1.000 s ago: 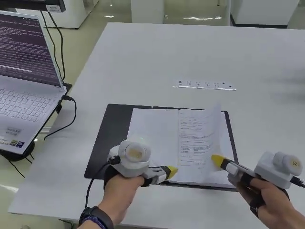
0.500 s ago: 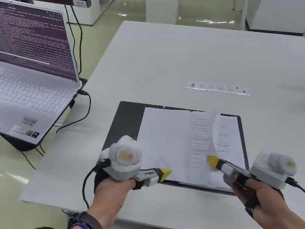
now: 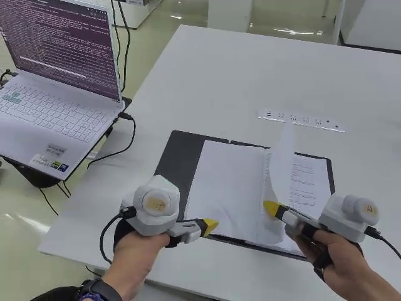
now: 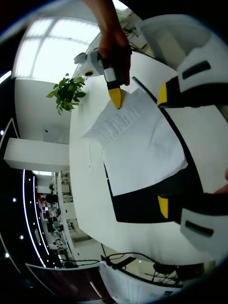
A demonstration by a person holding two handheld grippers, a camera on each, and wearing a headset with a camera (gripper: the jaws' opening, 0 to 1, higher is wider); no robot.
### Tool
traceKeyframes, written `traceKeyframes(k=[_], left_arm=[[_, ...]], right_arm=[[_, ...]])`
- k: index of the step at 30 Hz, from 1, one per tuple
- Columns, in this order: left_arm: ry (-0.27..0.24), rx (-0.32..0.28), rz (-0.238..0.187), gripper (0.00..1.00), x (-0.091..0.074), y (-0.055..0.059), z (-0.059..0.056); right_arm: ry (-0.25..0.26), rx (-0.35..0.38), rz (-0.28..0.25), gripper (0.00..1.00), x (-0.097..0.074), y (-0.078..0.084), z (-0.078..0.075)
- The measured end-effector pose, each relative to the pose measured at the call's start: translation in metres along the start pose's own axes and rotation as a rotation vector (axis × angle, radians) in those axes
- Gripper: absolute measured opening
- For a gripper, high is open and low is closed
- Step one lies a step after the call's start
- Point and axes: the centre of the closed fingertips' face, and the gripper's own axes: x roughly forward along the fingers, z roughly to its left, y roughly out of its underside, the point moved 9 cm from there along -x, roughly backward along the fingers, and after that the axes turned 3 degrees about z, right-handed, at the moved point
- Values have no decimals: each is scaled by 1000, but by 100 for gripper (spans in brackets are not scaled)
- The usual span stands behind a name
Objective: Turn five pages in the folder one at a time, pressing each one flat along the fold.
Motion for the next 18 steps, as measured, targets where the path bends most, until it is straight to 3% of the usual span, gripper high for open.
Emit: traceKeyframes(k=[18], left_arm=[[-22, -2, -18, 73, -18, 1, 19]], right_arm=[[-48, -1, 51, 0, 41, 3, 18]])
